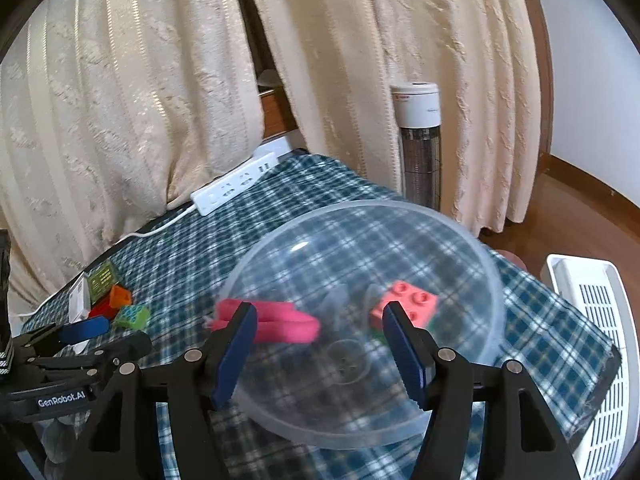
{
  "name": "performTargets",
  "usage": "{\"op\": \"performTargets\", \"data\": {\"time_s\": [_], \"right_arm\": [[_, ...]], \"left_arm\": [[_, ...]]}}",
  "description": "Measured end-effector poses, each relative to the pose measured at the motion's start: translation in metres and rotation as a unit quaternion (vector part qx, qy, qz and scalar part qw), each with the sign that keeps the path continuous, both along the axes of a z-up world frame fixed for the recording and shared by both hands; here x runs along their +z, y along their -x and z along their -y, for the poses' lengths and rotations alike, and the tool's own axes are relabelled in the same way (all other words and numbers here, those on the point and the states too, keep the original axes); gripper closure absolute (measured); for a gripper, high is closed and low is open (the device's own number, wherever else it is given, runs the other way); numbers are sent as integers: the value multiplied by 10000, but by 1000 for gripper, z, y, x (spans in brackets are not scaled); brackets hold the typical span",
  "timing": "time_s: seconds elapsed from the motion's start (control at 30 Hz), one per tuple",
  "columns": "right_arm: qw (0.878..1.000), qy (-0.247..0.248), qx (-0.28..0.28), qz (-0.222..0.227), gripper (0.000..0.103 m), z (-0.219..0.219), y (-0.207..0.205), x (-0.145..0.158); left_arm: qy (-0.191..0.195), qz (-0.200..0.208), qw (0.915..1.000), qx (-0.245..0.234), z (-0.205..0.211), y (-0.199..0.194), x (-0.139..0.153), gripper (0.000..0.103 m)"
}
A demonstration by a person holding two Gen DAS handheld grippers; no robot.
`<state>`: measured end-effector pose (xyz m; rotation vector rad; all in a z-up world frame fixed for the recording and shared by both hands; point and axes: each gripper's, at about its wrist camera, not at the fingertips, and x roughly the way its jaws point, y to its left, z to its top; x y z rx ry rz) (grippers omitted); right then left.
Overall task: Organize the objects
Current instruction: 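Withdraw both grippers from the bowl back toward the remaining objects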
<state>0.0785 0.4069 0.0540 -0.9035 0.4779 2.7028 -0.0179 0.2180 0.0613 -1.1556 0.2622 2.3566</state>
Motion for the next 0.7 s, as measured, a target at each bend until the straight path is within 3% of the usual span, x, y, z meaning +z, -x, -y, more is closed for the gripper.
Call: {"op": "performTargets", "data": {"time_s": [0.5,0.57,0.7], "right_arm": [[9985,-120,526,133,34,54,19,3],[9979,-130,618,140,27,62,22,4],[9967,-178,770,165,25,78,28,3]], "left_arm": [[-54,110,9970,760,79,15,-9,20],[-45,97,9961,878,90,17,-10,20],[-10,56,9929,1184,116,23,-11,20]]}}
